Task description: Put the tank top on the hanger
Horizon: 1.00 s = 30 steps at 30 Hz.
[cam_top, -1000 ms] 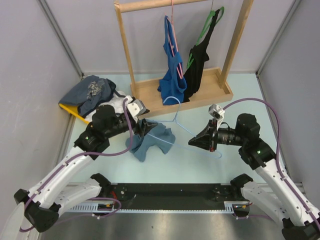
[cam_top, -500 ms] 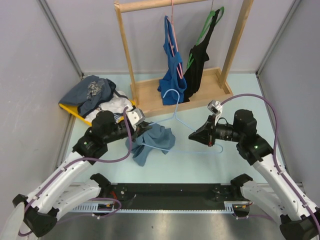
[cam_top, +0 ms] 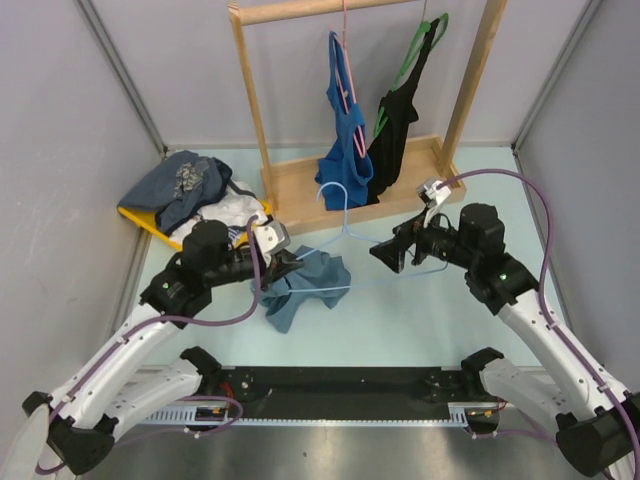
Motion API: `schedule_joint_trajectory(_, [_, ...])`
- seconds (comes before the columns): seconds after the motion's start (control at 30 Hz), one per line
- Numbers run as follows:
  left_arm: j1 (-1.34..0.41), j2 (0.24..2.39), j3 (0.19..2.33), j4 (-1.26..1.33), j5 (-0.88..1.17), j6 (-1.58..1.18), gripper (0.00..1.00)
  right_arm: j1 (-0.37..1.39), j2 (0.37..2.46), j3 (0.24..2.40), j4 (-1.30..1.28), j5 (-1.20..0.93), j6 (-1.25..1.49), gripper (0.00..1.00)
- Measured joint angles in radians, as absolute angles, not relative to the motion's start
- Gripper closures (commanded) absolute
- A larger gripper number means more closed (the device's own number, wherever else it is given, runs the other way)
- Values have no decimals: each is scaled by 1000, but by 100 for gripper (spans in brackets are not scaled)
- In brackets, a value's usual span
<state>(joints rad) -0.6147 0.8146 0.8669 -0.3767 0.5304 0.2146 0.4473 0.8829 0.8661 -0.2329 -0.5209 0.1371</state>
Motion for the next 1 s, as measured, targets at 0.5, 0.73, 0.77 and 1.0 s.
schedule_joint_trajectory(0.5, [-615,852,863,-433,423,244,100,361,866,1060,-360,-196,124,3])
schedule_joint_trajectory(0.73, [-615,880,825,-409,269,217,100,676,725,900,-362,-43,319,8])
schedule_joint_trajectory(0.77, [-615,886,822,-406,253,210,100,769,718,867,-347,-8,348,8])
schedule_joint_trajectory(1.0, [-615,892,812,-381,156,184,100,1369,1048,762,-183,321,526,8])
